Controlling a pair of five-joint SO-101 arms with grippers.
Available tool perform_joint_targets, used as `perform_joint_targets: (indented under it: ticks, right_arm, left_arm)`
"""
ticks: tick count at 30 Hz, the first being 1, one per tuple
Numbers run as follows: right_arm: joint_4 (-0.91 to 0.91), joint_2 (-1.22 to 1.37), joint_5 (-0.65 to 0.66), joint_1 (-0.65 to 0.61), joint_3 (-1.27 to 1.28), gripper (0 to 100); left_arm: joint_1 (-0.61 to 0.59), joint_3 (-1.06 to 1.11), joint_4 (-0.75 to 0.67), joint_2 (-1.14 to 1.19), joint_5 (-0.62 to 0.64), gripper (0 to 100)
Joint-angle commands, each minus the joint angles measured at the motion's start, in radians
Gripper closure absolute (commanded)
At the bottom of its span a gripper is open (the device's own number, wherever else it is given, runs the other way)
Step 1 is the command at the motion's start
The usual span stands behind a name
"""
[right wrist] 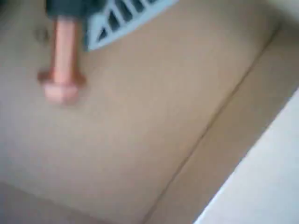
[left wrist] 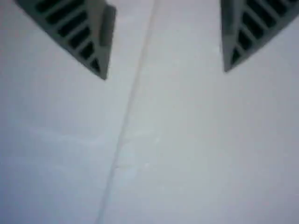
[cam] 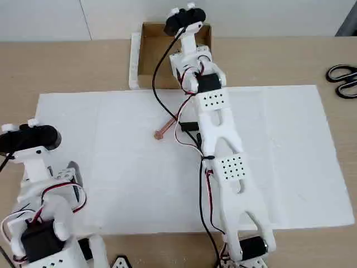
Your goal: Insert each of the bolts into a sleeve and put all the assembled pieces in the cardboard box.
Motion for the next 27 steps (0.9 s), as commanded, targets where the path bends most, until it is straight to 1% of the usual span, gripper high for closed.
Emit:
perform_joint_targets:
  ticks: [1,5,8,13,17,21,27]
  right_arm:
    - [0.213,-0.234,0.005,0.008,-0.049,77.2]
    - [0.479,-0.392,0.005,0.019,-0.049,77.2]
    - [0.644,-0.493,0.008,0.035,-0.046,77.2]
    - [0.67,-0.582,0.008,0.101,-0.044,77.2]
    - [0.682,-0.636,0.008,0.122,-0.029,77.2]
    - [0.682,-0.753,0.006,0.122,0.181,77.2]
    - [0.674,-1.078,0.005,0.111,0.726,77.2]
  left_arm:
    - [0.002,-0.004,-0.021,-0.008,-0.005,85]
    - [0.002,-0.004,-0.021,-0.008,-0.005,85]
    - [0.002,-0.004,-0.02,-0.008,-0.006,85]
    - [0.002,-0.005,-0.02,-0.008,-0.006,85]
    - [0.002,-0.005,-0.02,-0.008,-0.006,85]
    - [0.002,-0.005,-0.02,-0.008,-0.006,85]
    - [0.0,-0.004,-0.02,-0.008,-0.006,85]
